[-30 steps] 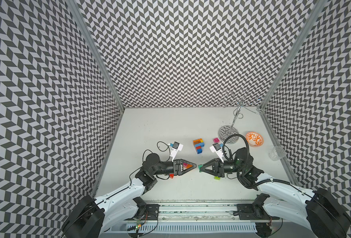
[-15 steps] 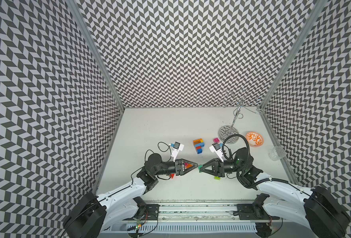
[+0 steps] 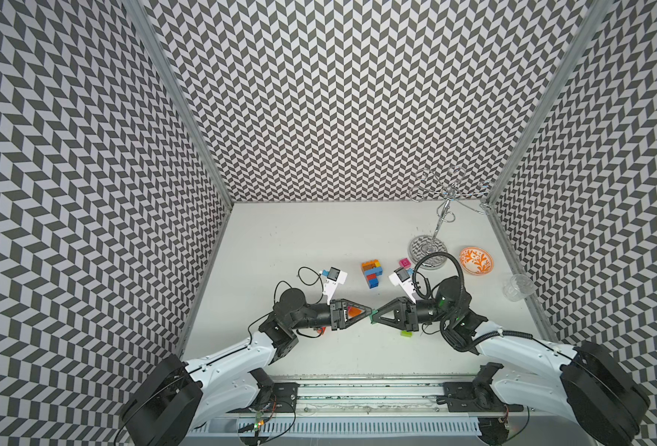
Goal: Assemble the letter p with lego
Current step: Pick up the lego brick from the center of the board.
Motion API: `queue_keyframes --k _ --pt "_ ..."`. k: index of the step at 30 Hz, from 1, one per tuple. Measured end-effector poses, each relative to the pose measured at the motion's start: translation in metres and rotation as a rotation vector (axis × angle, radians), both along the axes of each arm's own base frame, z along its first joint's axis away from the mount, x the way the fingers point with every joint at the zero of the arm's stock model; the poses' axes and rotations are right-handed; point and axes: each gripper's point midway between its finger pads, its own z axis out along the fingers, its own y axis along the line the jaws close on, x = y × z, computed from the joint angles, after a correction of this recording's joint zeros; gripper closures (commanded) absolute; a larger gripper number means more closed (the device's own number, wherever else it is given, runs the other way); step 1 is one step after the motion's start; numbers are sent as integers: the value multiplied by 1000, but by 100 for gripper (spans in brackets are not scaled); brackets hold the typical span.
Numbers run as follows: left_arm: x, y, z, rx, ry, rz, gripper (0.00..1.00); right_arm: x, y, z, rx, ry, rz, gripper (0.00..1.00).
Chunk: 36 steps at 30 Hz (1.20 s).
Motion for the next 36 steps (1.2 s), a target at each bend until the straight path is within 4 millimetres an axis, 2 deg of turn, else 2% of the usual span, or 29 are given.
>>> queue_keyframes --k 8,12,18,20,25,29,36 --pt "0 -1 1 -6 -4 -2 74 1 0 0 2 8 -1 100" --pt "-1 -2 1 -9 -6 -5 75 1 0 0 1 15 -1 100" --pt "1 -2 1 -10 -7 1 83 1 1 1 5 14 -1 99" --pt "1 -2 2 -11 -8 3 90 1 1 1 6 17 -1 92" --pt "1 -1 2 -13 -11 8 91 1 1 2 6 25 -3 76" --pt "1 -1 2 -12 -18 11 91 2 1 1 3 26 -9 71" --pt "2 2 2 -5 -22 22 91 2 0 0 -8 18 -14 71"
